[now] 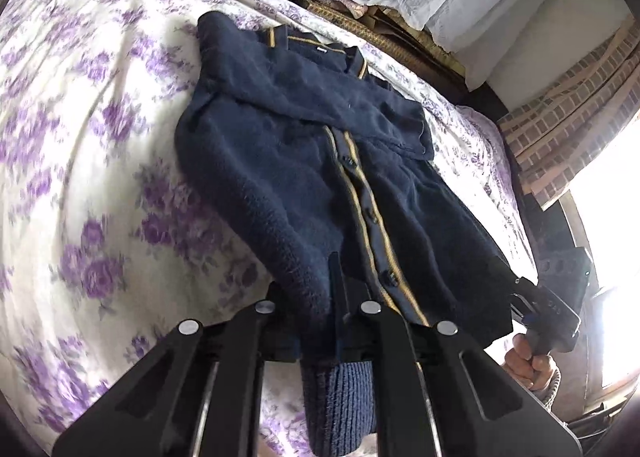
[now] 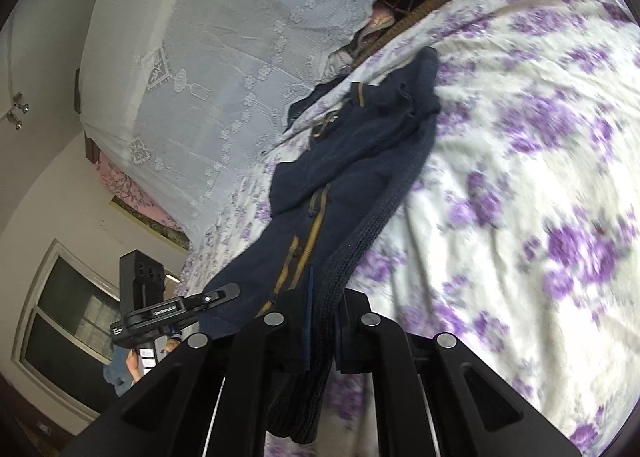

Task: Fold small clothes
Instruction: 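Lift the ribbed hem with both tools and fold it toward the collar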

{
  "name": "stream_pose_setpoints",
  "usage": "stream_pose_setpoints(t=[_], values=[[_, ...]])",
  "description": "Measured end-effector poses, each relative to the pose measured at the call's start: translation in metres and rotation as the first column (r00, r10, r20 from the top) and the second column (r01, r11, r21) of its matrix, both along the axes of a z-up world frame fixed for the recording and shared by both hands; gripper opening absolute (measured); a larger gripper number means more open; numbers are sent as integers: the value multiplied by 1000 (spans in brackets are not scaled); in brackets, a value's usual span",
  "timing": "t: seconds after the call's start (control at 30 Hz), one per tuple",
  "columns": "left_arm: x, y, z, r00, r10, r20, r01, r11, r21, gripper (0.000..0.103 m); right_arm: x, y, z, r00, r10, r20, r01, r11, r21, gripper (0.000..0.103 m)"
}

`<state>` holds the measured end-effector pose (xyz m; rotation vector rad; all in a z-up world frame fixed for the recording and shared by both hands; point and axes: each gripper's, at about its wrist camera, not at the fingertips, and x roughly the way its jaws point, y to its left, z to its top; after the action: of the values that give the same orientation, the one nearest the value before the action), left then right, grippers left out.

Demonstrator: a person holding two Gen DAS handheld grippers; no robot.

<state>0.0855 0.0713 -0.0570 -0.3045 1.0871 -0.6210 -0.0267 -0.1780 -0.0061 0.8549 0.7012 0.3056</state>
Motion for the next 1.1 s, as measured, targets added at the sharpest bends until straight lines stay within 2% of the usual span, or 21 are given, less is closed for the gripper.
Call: stream_pose_setpoints(t=[0.2, 0.33, 0.93, 1.1], values=[[17, -17, 25, 999, -6, 39, 4, 999, 50, 9, 25, -9, 18, 1000, -3, 1, 3, 1000, -18, 8], [32, -21, 32, 999, 3, 40, -5, 999, 40, 9, 36, -18, 18, 1000, -19, -9, 19, 1000, 6, 8], [100, -33, 31, 1000, 26, 16, -26, 1000, 14, 10, 110, -37, 22, 999, -38, -21, 39, 998, 50, 8], [123, -34, 26, 999, 35, -7, -35, 999, -19, 10, 134, -41, 20, 999, -46, -23, 48, 998, 52, 8]])
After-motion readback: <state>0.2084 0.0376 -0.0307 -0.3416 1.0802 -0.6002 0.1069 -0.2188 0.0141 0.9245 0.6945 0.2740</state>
